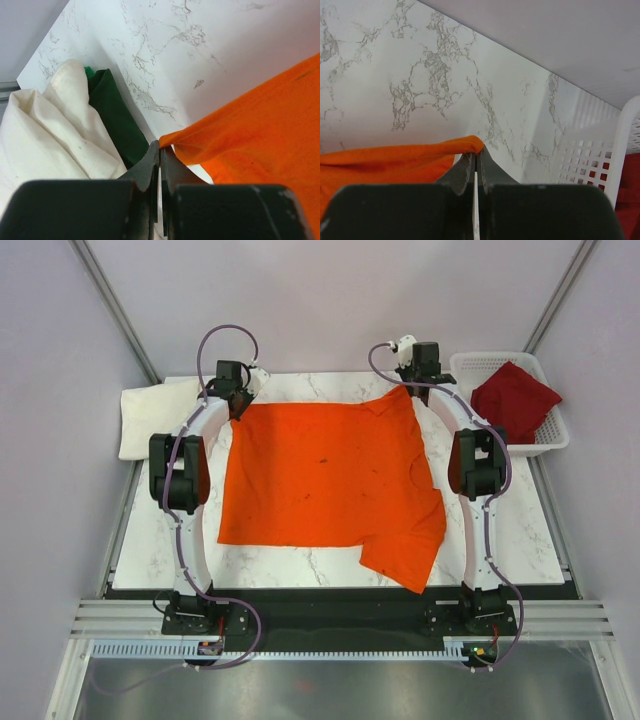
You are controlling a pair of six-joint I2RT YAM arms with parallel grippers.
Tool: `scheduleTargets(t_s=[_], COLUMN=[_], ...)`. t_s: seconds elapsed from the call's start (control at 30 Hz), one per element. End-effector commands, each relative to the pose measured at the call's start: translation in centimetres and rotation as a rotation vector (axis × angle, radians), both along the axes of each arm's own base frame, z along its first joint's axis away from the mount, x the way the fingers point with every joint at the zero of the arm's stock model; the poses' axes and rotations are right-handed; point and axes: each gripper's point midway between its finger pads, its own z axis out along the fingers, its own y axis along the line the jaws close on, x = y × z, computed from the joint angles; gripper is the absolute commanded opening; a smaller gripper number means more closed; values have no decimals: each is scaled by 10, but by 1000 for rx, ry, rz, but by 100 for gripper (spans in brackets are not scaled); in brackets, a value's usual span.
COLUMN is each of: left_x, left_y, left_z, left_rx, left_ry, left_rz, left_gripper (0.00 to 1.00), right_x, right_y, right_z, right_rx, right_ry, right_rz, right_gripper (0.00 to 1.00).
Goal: Fold and stack the t-shirts
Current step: Flatten the tshirt out
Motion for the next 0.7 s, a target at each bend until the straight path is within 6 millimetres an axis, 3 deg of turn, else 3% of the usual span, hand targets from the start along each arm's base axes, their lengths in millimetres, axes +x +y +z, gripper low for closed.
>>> scheduleTargets(t_s=[0.0, 0.27, 0.67], left_x=[22, 25, 16], left_y=[10, 10, 10], left_z=[49, 58, 58], left_rx=[37, 41, 45], left_ry=[-134, -156, -141], left_rz=[-1, 1, -14], left_gripper=[2, 2, 2], right_x=[6, 3, -4], right_y=[-4, -2, -4], right_z=[57, 68, 51], right_rx=[-27, -4, -43], right_ry=[-115, -133, -85], right_rz=[-12, -19, -9], right_gripper=[0, 0, 0])
